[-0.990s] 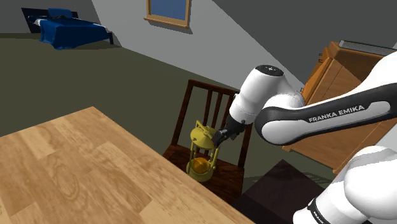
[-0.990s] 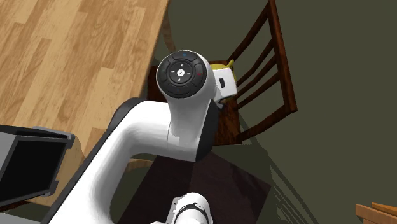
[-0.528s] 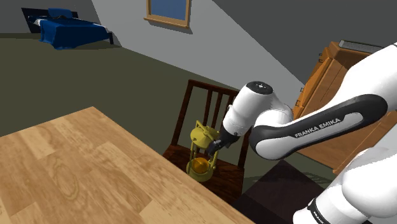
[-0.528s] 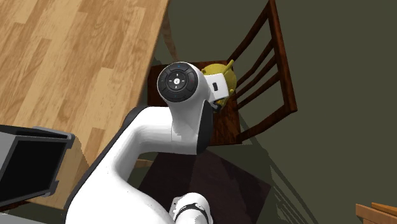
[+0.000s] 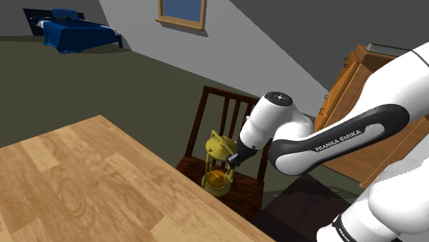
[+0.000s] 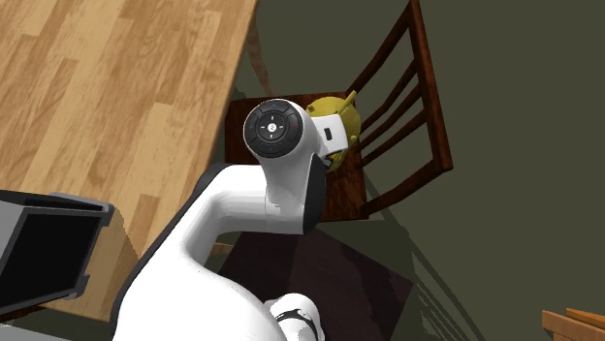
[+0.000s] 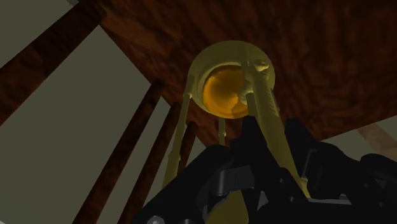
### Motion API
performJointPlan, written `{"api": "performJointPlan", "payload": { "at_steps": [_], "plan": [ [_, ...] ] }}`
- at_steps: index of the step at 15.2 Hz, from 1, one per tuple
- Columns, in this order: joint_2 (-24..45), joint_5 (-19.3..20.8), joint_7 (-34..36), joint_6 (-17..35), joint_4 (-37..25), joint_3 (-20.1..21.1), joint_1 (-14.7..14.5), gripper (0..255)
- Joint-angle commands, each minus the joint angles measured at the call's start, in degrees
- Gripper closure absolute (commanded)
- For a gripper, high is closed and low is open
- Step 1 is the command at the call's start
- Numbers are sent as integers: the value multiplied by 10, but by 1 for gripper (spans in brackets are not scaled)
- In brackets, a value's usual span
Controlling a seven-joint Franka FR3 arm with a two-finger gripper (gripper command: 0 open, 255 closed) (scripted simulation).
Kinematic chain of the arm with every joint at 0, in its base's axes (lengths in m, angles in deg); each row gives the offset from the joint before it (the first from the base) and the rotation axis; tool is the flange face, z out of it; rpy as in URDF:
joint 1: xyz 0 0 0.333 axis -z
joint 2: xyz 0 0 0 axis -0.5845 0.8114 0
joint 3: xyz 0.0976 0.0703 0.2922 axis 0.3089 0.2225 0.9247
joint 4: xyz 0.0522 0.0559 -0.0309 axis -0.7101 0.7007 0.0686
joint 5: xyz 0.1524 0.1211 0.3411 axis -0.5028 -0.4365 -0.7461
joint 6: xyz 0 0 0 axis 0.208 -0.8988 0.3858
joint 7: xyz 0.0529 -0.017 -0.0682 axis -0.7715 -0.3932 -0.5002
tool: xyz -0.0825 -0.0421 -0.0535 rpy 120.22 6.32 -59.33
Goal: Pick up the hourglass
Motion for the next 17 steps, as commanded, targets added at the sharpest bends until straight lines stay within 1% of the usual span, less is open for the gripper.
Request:
{"api": "performJointPlan", "payload": {
  "at_steps": [1,5,10,17],
  "plan": [
    [1,0,0,0,0,0,0,255],
    [2,1,2,1,1,2,0,255],
    [-39,-28,-24,-50,-11,-21,-23,255],
    [-88,-48,-46,-120,-34,-44,-42,255]
  ]
}}
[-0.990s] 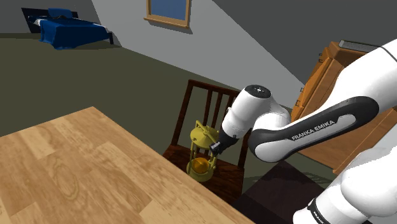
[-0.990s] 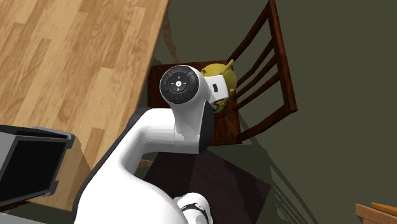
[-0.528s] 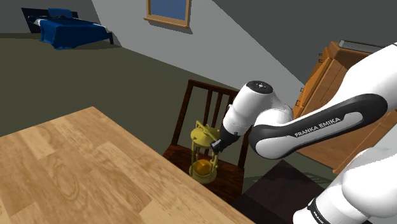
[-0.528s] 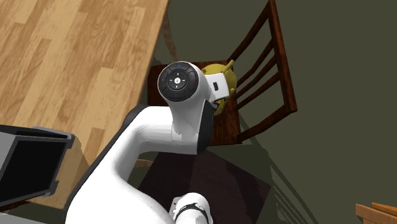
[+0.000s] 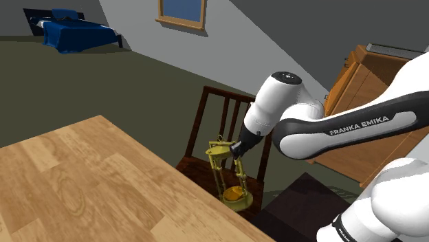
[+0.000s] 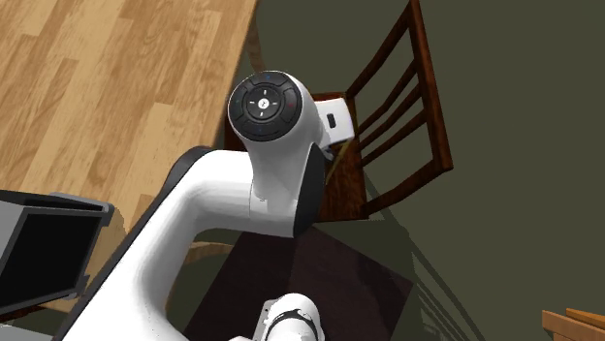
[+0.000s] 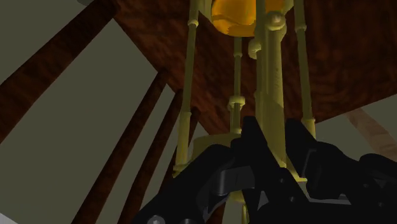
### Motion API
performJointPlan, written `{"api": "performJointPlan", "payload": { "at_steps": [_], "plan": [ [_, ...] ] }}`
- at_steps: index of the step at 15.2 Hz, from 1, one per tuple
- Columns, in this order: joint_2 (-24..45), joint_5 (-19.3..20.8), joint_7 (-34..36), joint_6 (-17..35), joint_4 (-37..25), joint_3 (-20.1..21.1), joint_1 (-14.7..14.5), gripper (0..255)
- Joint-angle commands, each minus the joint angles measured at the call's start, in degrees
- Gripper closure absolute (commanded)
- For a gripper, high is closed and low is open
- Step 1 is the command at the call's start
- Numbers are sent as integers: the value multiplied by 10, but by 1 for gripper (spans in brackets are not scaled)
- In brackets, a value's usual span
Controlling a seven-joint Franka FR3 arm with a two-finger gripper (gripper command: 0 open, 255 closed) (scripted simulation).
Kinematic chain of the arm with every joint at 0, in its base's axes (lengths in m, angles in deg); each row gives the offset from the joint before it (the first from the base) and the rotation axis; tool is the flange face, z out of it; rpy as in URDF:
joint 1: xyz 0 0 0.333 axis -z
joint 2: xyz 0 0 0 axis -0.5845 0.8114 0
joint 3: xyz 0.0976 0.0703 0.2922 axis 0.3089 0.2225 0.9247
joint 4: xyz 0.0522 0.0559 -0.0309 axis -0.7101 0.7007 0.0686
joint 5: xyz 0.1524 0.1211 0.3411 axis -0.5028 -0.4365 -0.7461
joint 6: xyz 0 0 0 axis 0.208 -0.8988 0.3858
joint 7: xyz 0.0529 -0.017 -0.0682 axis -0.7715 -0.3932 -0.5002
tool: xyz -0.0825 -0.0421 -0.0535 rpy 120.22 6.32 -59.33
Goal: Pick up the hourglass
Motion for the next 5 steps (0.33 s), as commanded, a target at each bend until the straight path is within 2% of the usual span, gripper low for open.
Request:
{"api": "performJointPlan", "payload": {
  "at_steps": [1,5],
  "plan": [
    [-12,-3,-5,-20,-9,-6,-3,255],
    [-24,-6,-10,-41,-18,-12,-7,255]
  ]
}}
